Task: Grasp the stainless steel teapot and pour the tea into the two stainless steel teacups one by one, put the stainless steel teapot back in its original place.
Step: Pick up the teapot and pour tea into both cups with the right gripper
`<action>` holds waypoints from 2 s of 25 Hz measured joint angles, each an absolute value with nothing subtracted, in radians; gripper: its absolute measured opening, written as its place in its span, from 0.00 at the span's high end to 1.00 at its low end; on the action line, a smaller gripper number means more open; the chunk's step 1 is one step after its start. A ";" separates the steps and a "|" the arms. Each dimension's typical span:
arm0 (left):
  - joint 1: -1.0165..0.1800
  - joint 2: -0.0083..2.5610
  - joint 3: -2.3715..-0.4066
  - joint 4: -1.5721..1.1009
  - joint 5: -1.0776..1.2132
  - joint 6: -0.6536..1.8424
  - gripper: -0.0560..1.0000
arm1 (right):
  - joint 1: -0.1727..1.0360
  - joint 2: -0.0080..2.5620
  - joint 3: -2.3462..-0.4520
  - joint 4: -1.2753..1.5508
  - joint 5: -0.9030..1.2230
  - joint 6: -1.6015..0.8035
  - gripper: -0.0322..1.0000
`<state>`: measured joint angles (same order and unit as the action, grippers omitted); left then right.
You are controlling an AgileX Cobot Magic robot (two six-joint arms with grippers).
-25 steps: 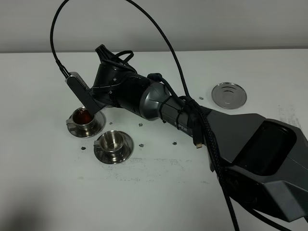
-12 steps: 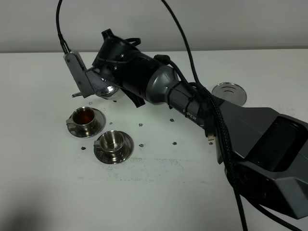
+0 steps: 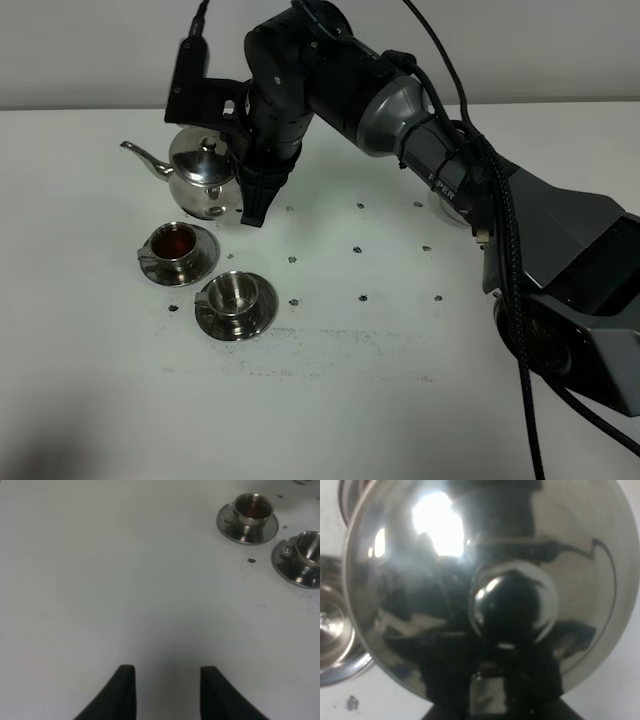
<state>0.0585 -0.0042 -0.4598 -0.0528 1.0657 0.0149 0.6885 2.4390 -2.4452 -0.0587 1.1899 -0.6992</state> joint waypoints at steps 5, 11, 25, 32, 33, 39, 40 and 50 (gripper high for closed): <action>0.058 -0.004 -0.460 -0.053 1.066 0.015 0.60 | 0.656 2.445 -2.445 -0.061 1.199 -0.605 0.80; 0.058 -0.004 -0.460 -0.053 1.066 0.015 0.60 | 0.651 2.495 -2.445 -0.038 1.211 -0.564 0.80; 0.058 -0.004 -0.460 -0.053 1.066 0.015 0.60 | 0.651 2.591 -2.445 -0.019 1.179 -0.552 0.80; 0.058 -0.004 -0.460 -0.053 1.066 0.014 0.60 | 0.654 2.517 -2.445 -0.083 1.232 -0.543 0.80; 0.058 -0.004 -0.460 -0.053 1.066 0.014 0.60 | 0.654 2.494 -2.445 -0.089 1.233 -0.535 0.80; 0.058 -0.004 -0.460 -0.053 1.066 0.014 0.60 | 0.668 2.314 -2.323 -0.118 1.225 -0.485 0.80; 0.058 -0.004 -0.460 -0.053 1.066 0.014 0.60 | 0.669 2.275 -2.264 -0.118 1.224 -0.484 0.80; 0.058 -0.004 -0.460 -0.053 1.067 0.014 0.60 | 0.670 2.097 -1.782 -0.087 1.183 -0.492 0.80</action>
<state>0.0585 -0.0042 -0.4598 -0.0528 1.0666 0.0138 0.6703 2.0968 -1.7820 -0.0873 1.1829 -0.4917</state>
